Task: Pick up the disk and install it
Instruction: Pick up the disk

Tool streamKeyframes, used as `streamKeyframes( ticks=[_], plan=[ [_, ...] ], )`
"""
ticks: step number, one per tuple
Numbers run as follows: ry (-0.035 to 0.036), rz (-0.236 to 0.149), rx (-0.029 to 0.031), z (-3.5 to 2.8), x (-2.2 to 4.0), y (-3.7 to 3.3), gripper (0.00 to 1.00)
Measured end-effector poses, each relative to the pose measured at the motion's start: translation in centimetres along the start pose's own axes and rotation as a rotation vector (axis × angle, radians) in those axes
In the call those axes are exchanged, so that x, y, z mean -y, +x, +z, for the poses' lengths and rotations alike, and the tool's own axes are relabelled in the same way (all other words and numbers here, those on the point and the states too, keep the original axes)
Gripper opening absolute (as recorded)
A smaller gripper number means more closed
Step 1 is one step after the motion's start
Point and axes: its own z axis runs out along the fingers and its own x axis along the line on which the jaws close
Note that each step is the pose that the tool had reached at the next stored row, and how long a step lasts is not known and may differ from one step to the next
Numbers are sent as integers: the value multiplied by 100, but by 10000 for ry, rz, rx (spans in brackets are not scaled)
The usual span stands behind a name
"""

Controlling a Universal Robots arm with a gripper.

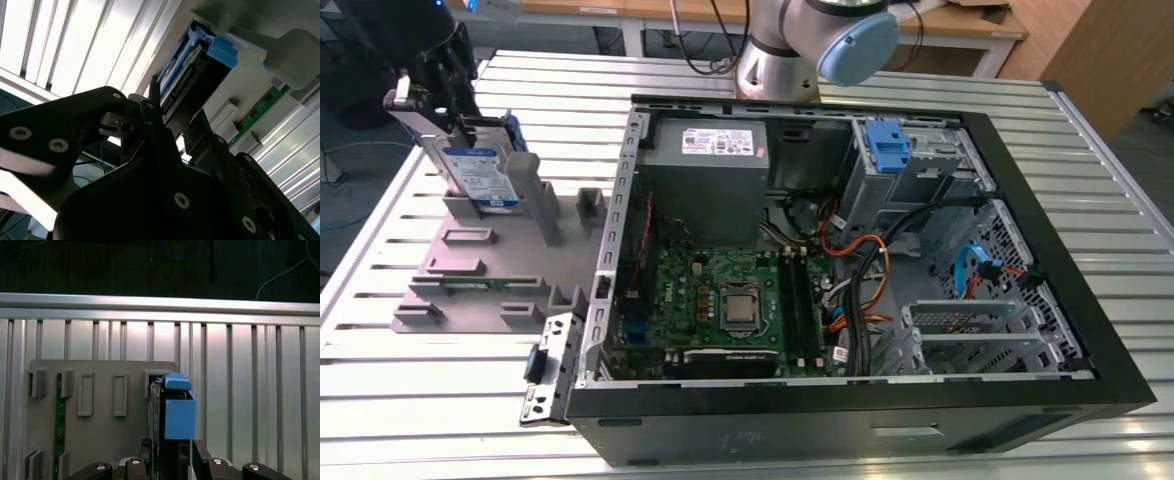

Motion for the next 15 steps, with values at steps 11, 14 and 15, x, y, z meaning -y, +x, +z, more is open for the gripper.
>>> streamKeyframes(
  ticks=[11,14,15],
  plan=[
    [0,0,-1,-1,0,7,45],
    [1,0,-1,-1,0,7,45],
    [1,0,0,-1,0,7,45]
  ],
)
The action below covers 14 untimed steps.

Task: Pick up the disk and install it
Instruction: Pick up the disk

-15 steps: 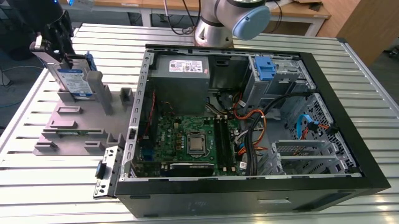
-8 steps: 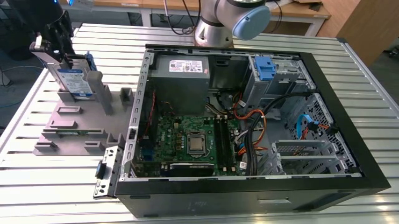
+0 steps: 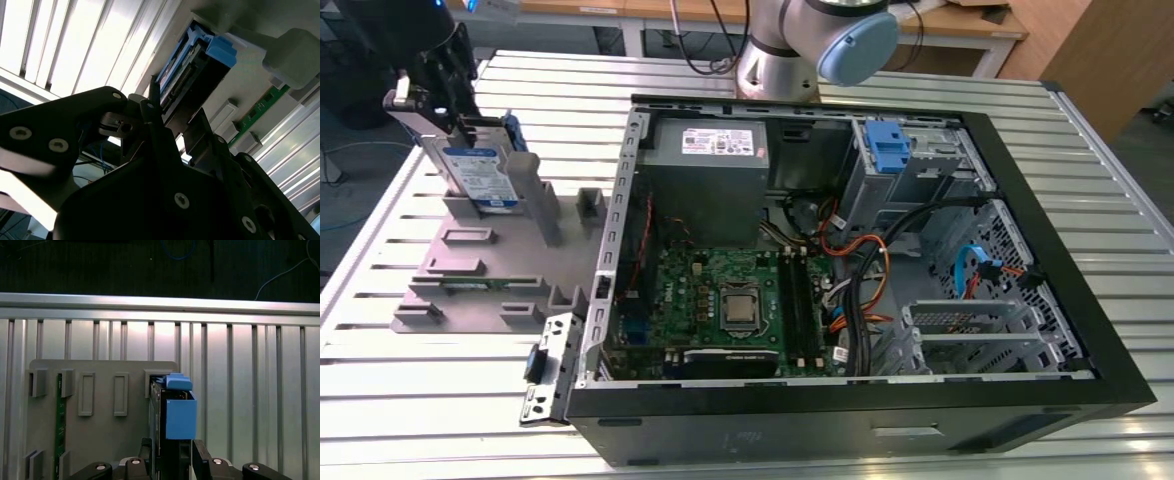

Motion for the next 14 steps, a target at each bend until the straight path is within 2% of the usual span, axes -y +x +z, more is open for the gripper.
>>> streamKeyframes(
  ticks=[2,3,4,14],
  plan=[
    [-1,1,-2,-1,0,0,44],
    [-1,0,-2,-1,0,1,37],
    [-1,0,-1,-1,0,1,35],
    [0,1,0,0,0,3,35]
  ],
)
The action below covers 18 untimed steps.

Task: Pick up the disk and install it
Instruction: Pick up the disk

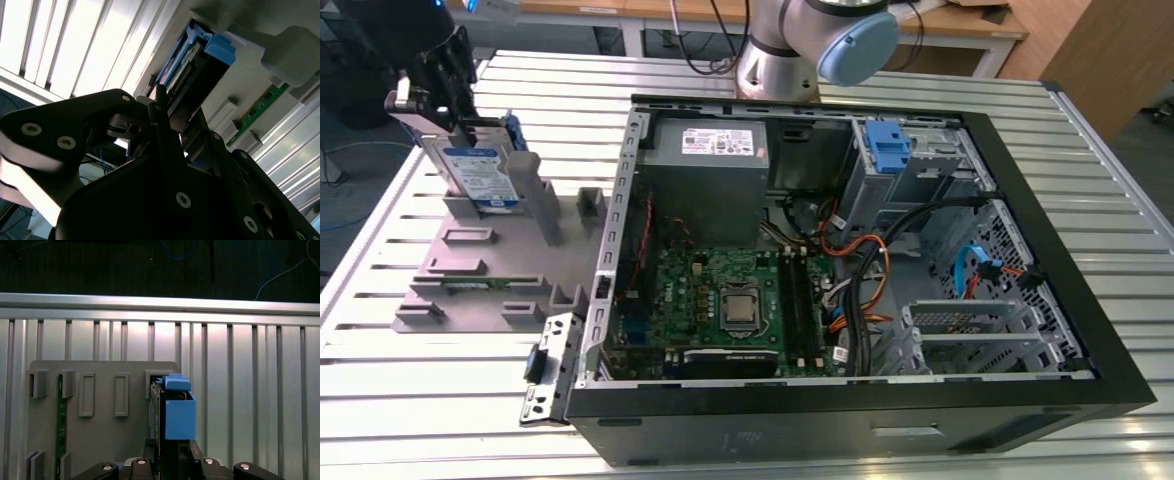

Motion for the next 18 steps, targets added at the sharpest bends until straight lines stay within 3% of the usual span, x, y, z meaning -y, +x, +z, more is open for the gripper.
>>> streamKeyframes(
  ticks=[14,18],
  plan=[
    [3,-1,-6,-53,-1,-3,35],
    [-1,3,-98,-55,-2,1,35]
  ],
)
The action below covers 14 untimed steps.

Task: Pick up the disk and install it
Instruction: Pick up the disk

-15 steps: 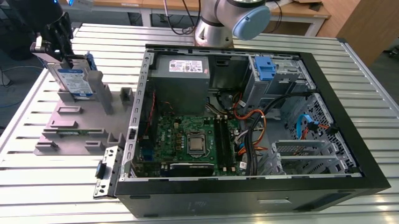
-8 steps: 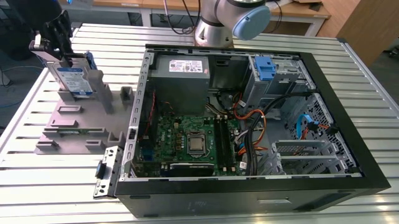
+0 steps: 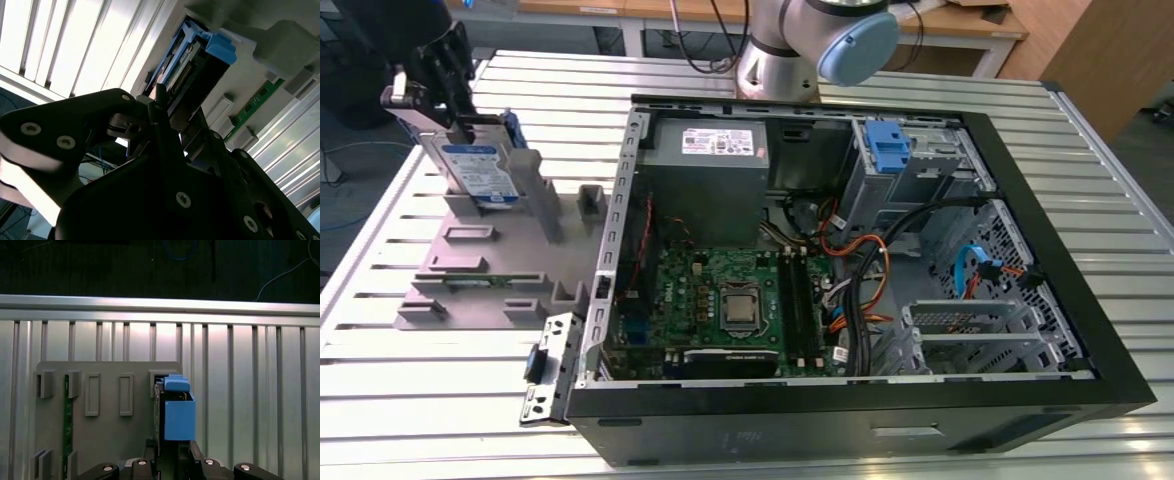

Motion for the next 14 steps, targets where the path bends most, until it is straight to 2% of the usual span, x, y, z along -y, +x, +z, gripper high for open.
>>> streamKeyframes(
  ticks=[3,14],
  plan=[
    [4,5,-46,1,1,3,35],
    [3,20,-48,1,1,2,35]
  ],
)
